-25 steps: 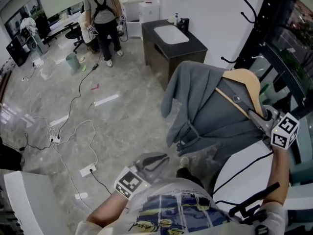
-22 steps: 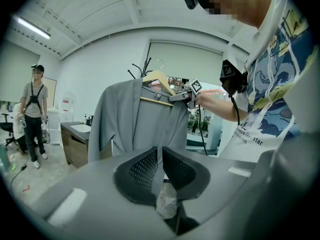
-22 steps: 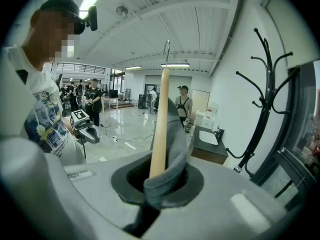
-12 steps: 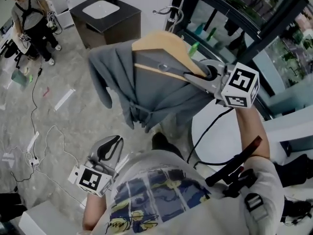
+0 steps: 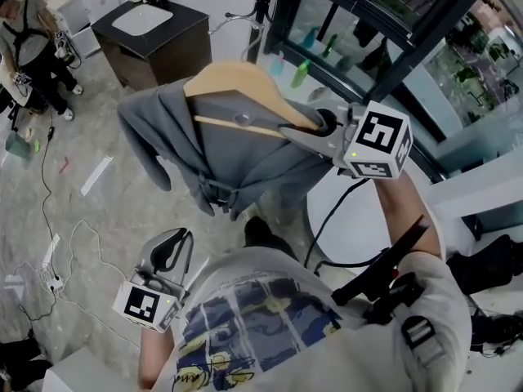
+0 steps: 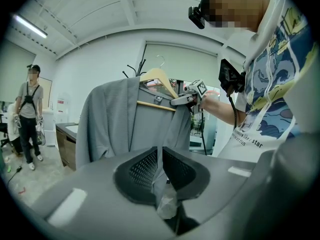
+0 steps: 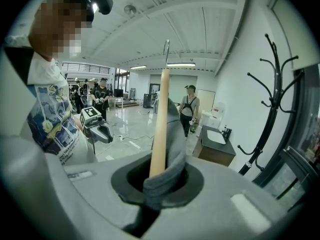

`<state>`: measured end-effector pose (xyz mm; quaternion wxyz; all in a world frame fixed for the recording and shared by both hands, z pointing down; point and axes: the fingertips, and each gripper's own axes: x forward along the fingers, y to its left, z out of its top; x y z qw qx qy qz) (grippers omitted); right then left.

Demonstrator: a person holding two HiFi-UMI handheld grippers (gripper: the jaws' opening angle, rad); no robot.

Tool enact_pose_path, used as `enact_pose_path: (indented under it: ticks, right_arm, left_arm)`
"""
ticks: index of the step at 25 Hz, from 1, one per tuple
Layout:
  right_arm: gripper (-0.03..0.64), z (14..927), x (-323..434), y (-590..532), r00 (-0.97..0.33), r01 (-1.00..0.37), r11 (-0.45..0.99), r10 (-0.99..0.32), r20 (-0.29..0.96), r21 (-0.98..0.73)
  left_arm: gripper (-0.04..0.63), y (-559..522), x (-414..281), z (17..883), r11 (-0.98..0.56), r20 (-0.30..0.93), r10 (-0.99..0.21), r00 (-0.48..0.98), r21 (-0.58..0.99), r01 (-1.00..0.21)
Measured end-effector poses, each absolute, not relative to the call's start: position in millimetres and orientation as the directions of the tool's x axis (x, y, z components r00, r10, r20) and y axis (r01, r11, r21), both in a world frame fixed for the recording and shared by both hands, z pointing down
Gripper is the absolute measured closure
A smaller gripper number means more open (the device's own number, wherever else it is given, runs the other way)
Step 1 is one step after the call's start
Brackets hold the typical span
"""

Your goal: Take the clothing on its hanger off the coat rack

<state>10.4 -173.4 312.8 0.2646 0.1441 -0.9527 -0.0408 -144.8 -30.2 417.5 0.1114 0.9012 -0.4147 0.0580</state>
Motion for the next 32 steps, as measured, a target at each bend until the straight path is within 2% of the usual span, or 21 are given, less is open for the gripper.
enact_pose_path:
  ticks: [32]
  right_arm:
    - [0.611,335,5,-153,-0.814,-0.233,0.961,-0.278,0.51,0.152]
  left_arm:
    - [0.558,-25,-150,429,-0.625,0.202,-0.738,0.644,0.155,-0.765]
